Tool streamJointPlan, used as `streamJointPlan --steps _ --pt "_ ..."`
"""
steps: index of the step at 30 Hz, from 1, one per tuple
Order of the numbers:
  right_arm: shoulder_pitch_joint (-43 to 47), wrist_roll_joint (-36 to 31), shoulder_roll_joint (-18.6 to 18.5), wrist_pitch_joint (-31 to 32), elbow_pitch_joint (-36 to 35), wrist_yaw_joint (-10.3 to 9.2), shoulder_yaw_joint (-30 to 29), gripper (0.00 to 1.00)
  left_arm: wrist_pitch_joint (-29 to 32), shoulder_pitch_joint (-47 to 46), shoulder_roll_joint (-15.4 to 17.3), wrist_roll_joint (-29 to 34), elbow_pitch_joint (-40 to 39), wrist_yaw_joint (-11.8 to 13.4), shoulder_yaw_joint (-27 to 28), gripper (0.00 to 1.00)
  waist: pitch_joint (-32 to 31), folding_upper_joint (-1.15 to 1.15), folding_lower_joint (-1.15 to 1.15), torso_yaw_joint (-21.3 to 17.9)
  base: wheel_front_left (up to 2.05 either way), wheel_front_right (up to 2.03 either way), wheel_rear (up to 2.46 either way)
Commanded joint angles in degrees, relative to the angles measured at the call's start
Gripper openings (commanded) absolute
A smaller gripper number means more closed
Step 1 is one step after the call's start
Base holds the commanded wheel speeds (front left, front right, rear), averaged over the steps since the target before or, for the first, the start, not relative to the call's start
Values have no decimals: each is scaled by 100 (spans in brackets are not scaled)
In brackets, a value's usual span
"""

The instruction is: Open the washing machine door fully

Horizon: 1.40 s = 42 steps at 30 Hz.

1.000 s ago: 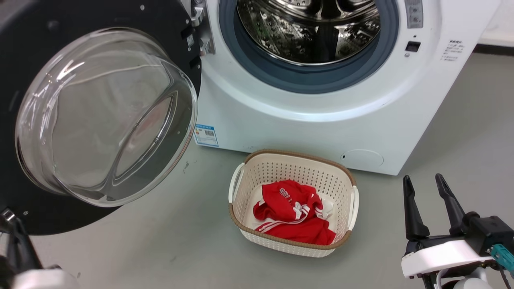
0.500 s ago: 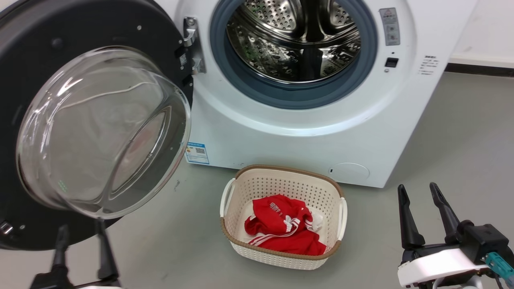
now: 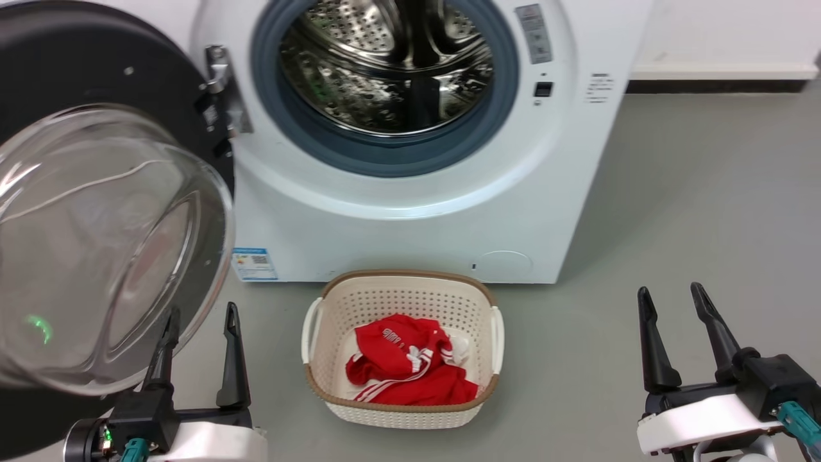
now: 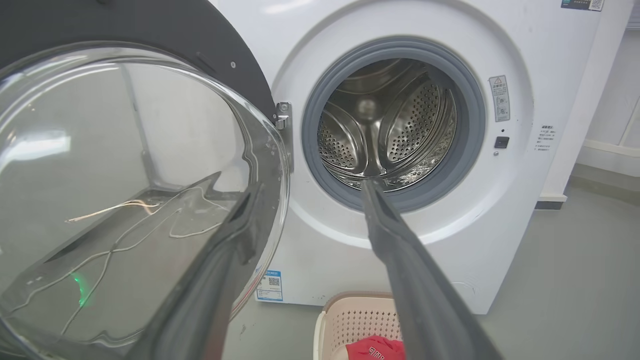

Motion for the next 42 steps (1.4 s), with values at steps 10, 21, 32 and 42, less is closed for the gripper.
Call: streamJointPlan --steps 10,21,32,42 --pt "104 82 6 12 121 -4 149 100 13 81 -1 -1 170 44 -91 100 21 0 0 -282 0 0 0" --pt "123 91 6 -3 194 -4 179 100 13 90 0 11 223 17 -108 100 -34 0 0 -294 0 0 0" --pt "148 121 6 -6 197 -4 212 100 13 128 -1 22 199 -2 -81 100 -50 0 0 -282 0 0 0" --pt "188 326 0 52 314 0 228 0 81 66 -11 -187 424 -17 -71 0 -49 0 0 -280 0 0 0"
